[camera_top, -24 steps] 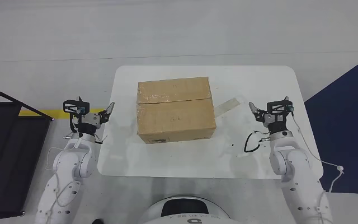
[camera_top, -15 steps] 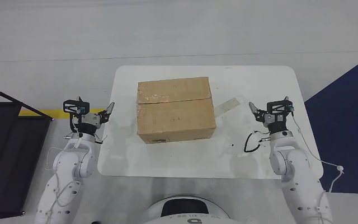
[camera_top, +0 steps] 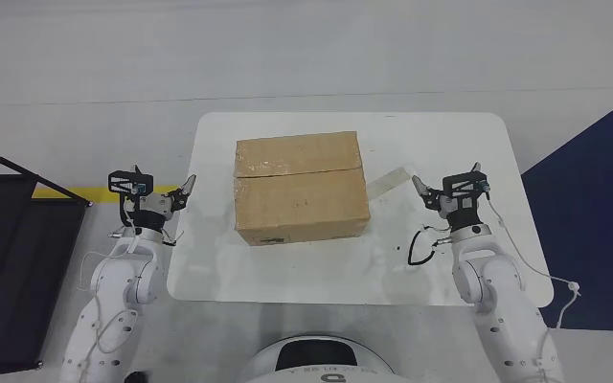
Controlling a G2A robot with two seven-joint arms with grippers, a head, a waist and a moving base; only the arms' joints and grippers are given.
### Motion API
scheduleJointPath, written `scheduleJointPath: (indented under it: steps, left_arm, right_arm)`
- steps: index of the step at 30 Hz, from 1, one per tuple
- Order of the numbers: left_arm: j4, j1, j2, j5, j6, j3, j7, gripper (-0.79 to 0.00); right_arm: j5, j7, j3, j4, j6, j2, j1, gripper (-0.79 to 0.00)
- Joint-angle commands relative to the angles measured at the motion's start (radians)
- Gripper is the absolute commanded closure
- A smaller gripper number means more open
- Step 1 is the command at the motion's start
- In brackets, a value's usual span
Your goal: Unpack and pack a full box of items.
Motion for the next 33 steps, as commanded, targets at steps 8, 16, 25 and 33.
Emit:
scheduleJointPath:
  steps: [8, 16, 25, 33]
  left_arm:
    - [0.000, 0.000, 0.000, 0.000, 0.000, 0.000, 0.000, -0.785]
    - [0.000, 0.000, 0.000, 0.000, 0.000, 0.000, 0.000, -0.785]
    - [0.000, 0.000, 0.000, 0.000, 0.000, 0.000, 0.000, -0.785]
    - [0.000, 0.000, 0.000, 0.000, 0.000, 0.000, 0.000, -0.785]
  right_arm:
    - [0.000, 0.000, 0.000, 0.000, 0.000, 0.000, 0.000, -0.785]
    - [0.000, 0.000, 0.000, 0.000, 0.000, 0.000, 0.000, -0.785]
    - [0.000, 0.038, -0.039, -0.006, -0.013, -0.004, 0.041, -0.785]
    - [-0.059, 0.217, -0.156, 0.043, -0.050, -0.016, 0.201, -0.785]
